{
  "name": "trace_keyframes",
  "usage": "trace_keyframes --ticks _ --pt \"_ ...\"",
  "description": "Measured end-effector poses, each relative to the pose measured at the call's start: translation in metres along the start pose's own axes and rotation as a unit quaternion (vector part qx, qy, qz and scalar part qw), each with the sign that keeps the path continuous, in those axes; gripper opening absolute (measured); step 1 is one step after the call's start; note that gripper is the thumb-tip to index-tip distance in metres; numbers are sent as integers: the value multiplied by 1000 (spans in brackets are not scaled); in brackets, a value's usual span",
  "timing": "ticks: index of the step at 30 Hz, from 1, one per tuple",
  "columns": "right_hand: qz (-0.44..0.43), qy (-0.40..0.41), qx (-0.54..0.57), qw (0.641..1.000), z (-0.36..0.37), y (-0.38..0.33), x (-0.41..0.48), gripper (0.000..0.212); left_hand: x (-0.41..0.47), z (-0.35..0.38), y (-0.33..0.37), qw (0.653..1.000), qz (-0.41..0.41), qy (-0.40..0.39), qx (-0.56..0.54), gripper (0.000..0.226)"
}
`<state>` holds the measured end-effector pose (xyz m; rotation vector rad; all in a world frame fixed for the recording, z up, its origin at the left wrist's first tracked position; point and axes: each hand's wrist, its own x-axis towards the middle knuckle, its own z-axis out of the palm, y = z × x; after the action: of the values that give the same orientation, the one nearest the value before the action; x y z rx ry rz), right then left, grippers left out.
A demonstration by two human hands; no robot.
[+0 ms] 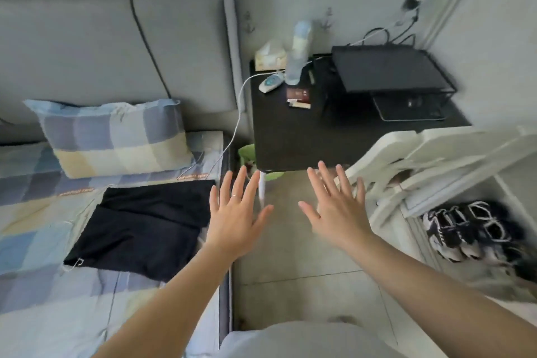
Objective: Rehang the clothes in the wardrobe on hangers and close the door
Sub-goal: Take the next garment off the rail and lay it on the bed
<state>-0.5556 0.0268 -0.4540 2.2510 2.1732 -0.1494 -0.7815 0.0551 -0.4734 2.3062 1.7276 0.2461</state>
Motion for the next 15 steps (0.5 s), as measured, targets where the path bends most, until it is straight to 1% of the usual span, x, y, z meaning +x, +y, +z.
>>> trace_keyframes --ticks 4,7,11,15 --pt "89 21 15 996 -14 95 -37 72 29 14 97 995 100 -9 -5 73" --pt "142 49 22 988 -26 169 -69 71 45 30 178 985 174 -21 0 73" --pt "212 87 4 973 -50 266 -112 70 67 50 291 963 269 -17 0 72" --pt "269 128 -49 953 -91 350 -152 71 89 52 404 935 355 3 -25 71"
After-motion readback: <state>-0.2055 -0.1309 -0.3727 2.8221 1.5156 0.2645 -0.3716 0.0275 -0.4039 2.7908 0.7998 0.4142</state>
